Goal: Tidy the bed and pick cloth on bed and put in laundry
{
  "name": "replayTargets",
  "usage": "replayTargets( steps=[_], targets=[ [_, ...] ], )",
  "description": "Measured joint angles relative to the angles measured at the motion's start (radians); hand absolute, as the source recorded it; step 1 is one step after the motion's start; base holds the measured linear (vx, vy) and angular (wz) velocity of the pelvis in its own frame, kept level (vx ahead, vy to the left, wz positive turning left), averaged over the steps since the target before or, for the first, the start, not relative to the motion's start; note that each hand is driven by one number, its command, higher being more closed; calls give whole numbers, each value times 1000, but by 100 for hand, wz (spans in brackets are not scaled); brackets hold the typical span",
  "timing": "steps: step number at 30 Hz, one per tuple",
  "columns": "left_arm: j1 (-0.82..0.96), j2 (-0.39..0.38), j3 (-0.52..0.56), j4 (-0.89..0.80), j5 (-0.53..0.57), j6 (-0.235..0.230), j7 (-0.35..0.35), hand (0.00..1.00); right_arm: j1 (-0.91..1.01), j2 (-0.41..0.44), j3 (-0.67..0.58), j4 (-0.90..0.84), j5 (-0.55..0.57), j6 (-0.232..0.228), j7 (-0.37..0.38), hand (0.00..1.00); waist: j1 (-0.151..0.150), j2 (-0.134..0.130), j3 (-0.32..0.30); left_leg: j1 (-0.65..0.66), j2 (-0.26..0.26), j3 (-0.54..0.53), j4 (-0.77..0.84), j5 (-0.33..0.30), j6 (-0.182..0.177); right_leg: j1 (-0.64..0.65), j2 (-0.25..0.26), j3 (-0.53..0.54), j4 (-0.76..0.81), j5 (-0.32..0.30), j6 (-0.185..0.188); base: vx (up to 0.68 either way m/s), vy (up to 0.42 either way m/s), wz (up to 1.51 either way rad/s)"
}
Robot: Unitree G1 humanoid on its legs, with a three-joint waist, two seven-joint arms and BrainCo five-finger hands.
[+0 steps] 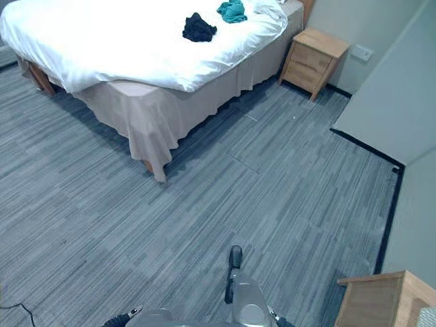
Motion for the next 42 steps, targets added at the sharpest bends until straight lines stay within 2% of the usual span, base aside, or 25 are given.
replayTargets(
  steps=[2,3,4,6,7,10,12,14,15,16,17,18,19,20,21,22,24,25,27,30,35,36,38,40,42],
  targets=[
    [5,-6,24,-4,2,-11,-5,0,4,-1,-13,-3,-4,-5,0,0,-4,10,-2,-122,39,-23,282,148,-21,50,25,-1,0,-46,-30,635,-401,-21],
    [4,-9,22,-3,-2,-22,-5,0,6,-10,-7,-1,-8,-14,-1,0,-6,13,6,-219,91,-26,512,242,-28,116,57,-5,-34,-74,-52,600,-277,0],
    [2,-9,23,-4,-6,-31,-6,0,5,-19,10,5,-25,-20,-5,0,-1,24,15,-302,133,-26,725,219,-8,204,90,-4,-84,-89,-62,592,-256,-1],
    [6,-1,23,-12,-20,-39,-11,0,2,-22,35,18,-26,-30,-6,0,4,6,22,-385,121,-23,824,182,-10,311,101,-4,-136,-115,-71,472,-189,5],
    [10,3,20,-42,-20,-54,-17,0,-13,-27,39,41,-30,-41,-4,0,16,-10,24,-458,59,-8,768,143,-18,389,101,1,-181,-135,-70,468,-177,-1],
    [16,-5,21,-64,-29,-69,-18,0,-55,-35,36,42,-49,-56,-1,0,41,-15,27,-544,-32,68,493,116,-20,469,95,23,-230,-158,-62,468,-85,-27],
    [18,-6,21,-65,-32,-72,-17,0,-70,-31,25,30,-84,-73,9,0,52,-26,34,-542,-110,254,69,176,-44,572,77,19,-288,-197,-45,509,14,-2],
    [16,-13,20,-67,-32,-69,-15,0,-71,-35,28,5,-96,-73,24,0,53,-14,35,-560,-131,384,-126,231,-20,683,95,-5,-362,-229,-6,620,83,35],
    [19,-11,21,-73,-40,-65,-15,0,-75,-37,29,-1,-102,-73,26,0,58,-13,33,-576,-129,412,-133,229,-15,710,98,-11,-368,-253,8,593,112,23],
    [21,-9,21,-74,-47,-59,-14,0,-76,-38,30,-4,-103,-74,26,0,63,-15,29,-585,-130,426,-135,236,3,723,95,-18,-362,-270,29,631,151,-9],
    [19,-13,21,-72,-56,-38,-11,0,-83,-39,37,-5,-107,-73,30,0,73,-14,17,-588,-135,433,-106,317,122,701,72,-25,-265,-298,68,771,215,-10],
    [18,-5,22,-60,-61,-19,-9,0,-106,-37,39,-1,-122,-68,39,0,77,-28,3,-576,-163,443,-126,359,168,592,23,-31,-18,-320,112,768,224,-4],
    [19,4,21,-59,-61,-13,-9,0,-118,-31,39,-1,-132,-66,42,0,76,-38,0,-554,-181,446,-145,370,178,532,-16,-28,135,-310,148,616,225,29],
    [17,23,21,-59,-60,-4,-10,0,-131,-13,40,3,-148,-67,46,0,74,-75,2,-515,-235,427,-151,352,229,425,-105,-31,401,-264,230,598,217,64],
    [14,31,21,-61,-60,-2,-10,0,-139,-9,39,14,-154,-73,56,0,72,-93,2,-468,-273,389,-147,322,250,372,-169,-56,533,-269,220,700,243,91],
    [13,29,20,-62,-60,-5,-11,0,-145,-16,40,18,-154,-74,62,0,69,-89,2,-429,-283,355,-148,305,247,349,-192,-75,560,-278,205,563,166,99],
    [11,30,-5,-60,-61,-9,-14,0,-147,-25,61,18,-143,-86,62,0,65,-73,8,-335,-284,264,-185,289,223,304,-172,-94,502,-288,201,435,51,108],
    [2,31,-15,-61,-60,-11,-17,0,-146,-31,72,15,-128,-95,60,0,53,-53,18,-281,-276,193,-221,281,210,271,-144,-87,410,-290,198,435,-35,144],
    [-19,39,-29,-61,-59,-17,-17,0,-128,-25,74,3,-98,-96,54,0,51,-60,13,-247,-267,97,-247,263,179,209,-103,-40,203,-277,195,429,-109,159],
    [-38,41,-33,-61,-59,-20,-17,0,-93,-7,57,-4,-45,-107,29,0,52,-66,10,-219,-264,-43,-249,239,140,134,-94,106,-93,-155,167,358,-137,142],
    [14,16,40,-88,-60,-59,-14,0,-48,23,59,-37,-23,-93,21,0,55,-84,-48,-166,-216,-23,-181,162,20,149,-59,159,-172,54,110,434,-220,100],
    [35,18,50,-107,-61,-75,-13,0,-45,33,63,-40,-23,-75,23,0,60,-110,-70,-150,-221,-18,-170,142,-10,169,-50,158,-204,175,76,509,-336,28],
    [49,-4,73,-105,-61,-97,-12,0,-46,22,69,-35,-24,-61,31,0,83,-95,-103,-136,-202,-5,-147,106,-33,214,-34,136,-240,151,55,360,-307,-8],
    [51,-33,74,-102,-65,-126,-8,0,-52,1,74,-39,-23,-61,39,0,74,-58,-122,-134,-165,11,-145,101,-40,270,-5,118,-325,142,48,220,-220,12],
    [25,-67,62,-102,-71,-193,33,0,-52,-25,73,-33,-24,-30,40,0,50,-20,-123,-125,-143,43,-157,101,-40,320,9,77,-389,104,33,171,-197,46]
  ],
)
